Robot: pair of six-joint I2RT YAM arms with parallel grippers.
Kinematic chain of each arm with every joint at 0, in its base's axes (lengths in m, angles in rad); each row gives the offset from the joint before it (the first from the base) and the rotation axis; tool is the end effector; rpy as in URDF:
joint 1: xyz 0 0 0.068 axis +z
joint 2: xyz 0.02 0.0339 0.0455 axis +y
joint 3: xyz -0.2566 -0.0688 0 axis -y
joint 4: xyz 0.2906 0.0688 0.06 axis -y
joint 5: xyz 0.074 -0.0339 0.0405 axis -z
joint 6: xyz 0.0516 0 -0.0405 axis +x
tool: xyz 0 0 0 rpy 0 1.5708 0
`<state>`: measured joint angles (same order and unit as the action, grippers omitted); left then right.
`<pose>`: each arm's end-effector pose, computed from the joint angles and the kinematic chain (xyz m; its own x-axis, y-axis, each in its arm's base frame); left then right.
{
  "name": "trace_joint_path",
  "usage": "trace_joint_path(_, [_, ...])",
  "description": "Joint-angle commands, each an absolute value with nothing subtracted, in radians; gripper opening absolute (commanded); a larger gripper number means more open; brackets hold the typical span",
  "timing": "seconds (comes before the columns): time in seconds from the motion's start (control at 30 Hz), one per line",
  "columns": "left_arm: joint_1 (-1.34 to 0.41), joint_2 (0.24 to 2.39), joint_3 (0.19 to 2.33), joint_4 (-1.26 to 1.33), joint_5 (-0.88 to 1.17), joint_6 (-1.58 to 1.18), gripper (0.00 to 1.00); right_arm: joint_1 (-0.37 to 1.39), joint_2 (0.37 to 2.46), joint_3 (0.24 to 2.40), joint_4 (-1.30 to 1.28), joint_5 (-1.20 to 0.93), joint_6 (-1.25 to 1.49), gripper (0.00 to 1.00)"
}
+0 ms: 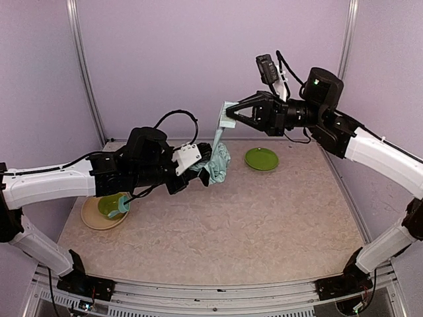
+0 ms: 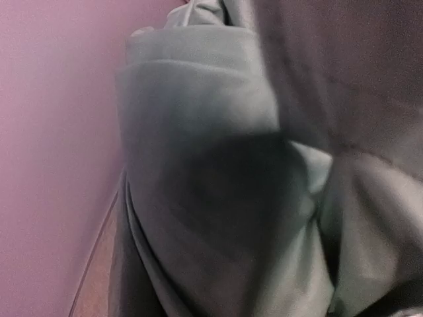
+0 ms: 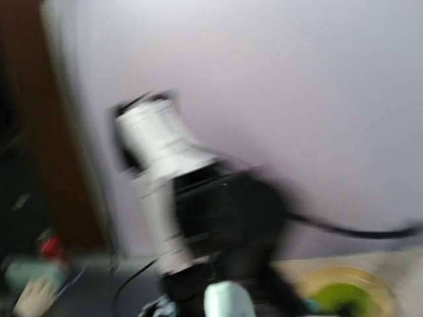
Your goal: Put away the umbrella
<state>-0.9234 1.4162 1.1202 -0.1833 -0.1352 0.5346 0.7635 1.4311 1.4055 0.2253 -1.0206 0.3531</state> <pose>0.2389 -0.3045 0.2820 0.1266 0.6696 -0.7318 0.7597 0.4089 0.5056 0.2407 0.2913 0.4402 -0.1993 0.0595 -0.9781 -0.9551 -0.2351 0.1803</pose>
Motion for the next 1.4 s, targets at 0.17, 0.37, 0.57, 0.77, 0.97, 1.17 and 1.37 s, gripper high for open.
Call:
trace_joint_path(0.17, [-1.128, 1.432, 0.999, -0.331, -0.162, 0.718, 0.0, 0.651, 1.469, 1.616, 0.254, -0.777, 0.47, 0.0])
trace_joint_path(0.37, [-1.26, 1.471, 1.057, -0.359, -0.124, 0.791, 0.0, 0.644, 1.557, 1.706, 0.022, -0.569, 0.418, 0.0])
trace_joint_path(0.57, [-1.257, 1.46, 1.215, -0.501, 0.202, 0.719, 0.0, 0.564, 1.562, 1.485, -0.077, -0.536, 0.411, 0.0])
trace_joint_path(0.77, [-1.176, 1.468, 1.245, -0.587, 0.6, 0.635, 0.0, 0.56, 1.547, 1.215, -0.028, -0.673, 0.501, 0.0])
trace_joint_path(0.97, [-1.109, 1.523, 1.25, -0.564, 0.807, 0.492, 0.0, 0.561, 1.521, 0.932, 0.101, -0.785, 0.583, 0.07])
trace_joint_path(1.17, [-1.074, 1.55, 1.28, -0.573, 0.872, 0.435, 0.0, 0.565, 1.554, 0.819, 0.112, -0.931, 0.558, 0.3])
trace_joint_path(1.37, [-1.044, 1.557, 1.279, -0.598, 0.934, 0.417, 0.0, 0.545, 1.577, 0.82, 0.007, -0.948, 0.469, 0.4])
